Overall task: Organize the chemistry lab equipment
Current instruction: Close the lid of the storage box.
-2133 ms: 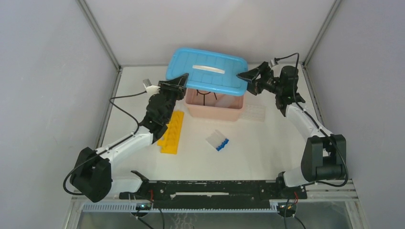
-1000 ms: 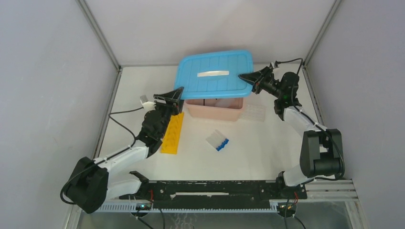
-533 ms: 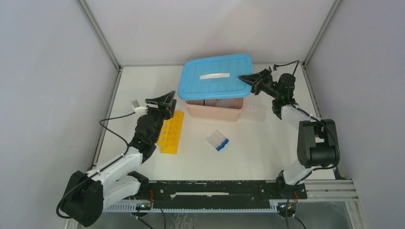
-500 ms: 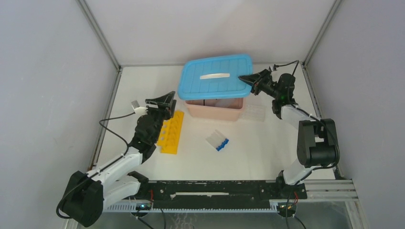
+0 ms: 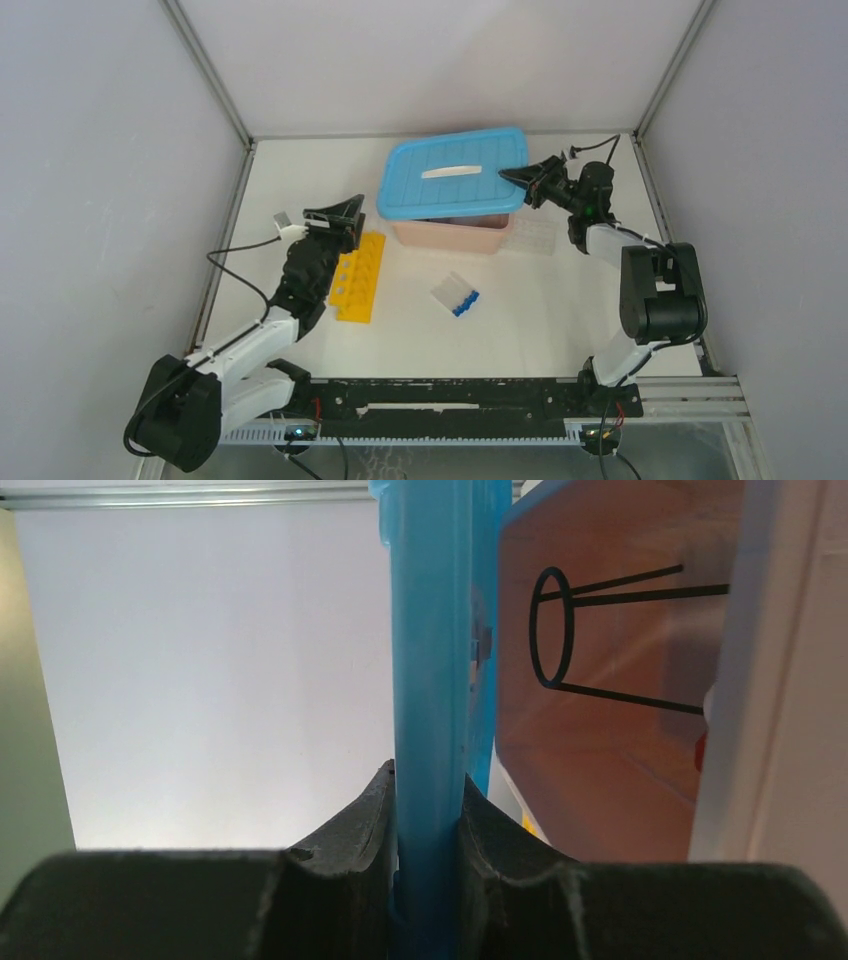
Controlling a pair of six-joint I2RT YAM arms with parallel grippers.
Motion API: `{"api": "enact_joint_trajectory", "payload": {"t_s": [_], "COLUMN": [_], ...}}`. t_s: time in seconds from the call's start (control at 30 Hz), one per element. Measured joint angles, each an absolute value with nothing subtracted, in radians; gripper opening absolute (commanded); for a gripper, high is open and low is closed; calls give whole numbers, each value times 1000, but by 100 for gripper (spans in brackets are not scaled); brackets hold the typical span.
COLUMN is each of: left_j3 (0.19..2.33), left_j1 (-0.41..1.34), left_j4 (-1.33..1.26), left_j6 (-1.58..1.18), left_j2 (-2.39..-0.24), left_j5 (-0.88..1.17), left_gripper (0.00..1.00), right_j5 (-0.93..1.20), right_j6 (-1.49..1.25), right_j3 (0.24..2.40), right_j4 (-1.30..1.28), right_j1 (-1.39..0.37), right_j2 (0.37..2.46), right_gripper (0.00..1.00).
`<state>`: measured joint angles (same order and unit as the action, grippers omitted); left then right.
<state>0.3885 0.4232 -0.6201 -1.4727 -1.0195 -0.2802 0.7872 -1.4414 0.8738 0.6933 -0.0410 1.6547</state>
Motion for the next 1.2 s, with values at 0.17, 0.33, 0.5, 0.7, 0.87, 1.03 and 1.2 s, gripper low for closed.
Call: {"api": "enact_joint_trajectory", "payload": {"t_s": [0.17, 0.33, 0.5, 0.7, 0.87, 1.03, 1.2], "left_j3": [390, 400, 450, 520, 543, 547, 548], "left_j1": [414, 412, 411, 409, 408, 407, 407], "left_j4": [-620, -619, -618, -620, -624, -626, -626], "left_j6": [-1451, -1422, -1400, -1369, -1361, -1359, -1353], "left_j2": [-1056, -1119, -1182, -1228, -1256, -1275, -1281], "left_j5": [-278, -264, -249, -229, -221, -205, -202], "left_gripper": [67, 67, 66, 66, 66, 66, 66], "right_j5": [788, 789, 792, 792, 787, 773, 765], "right_j6": [-1424, -1407, -1389, -1358, -1313, -1263, -1225], "right_j3": [860, 850, 847, 843, 843, 842, 842], "right_j4": [689, 680, 675, 630, 574, 511, 465], "right_j1": [-32, -25, -20, -19, -17, -14, 2], "right_j2": [1655, 1655, 1655, 1645, 1624, 1587, 1571], "right_gripper": [20, 21, 22, 29, 36, 39, 43]}}
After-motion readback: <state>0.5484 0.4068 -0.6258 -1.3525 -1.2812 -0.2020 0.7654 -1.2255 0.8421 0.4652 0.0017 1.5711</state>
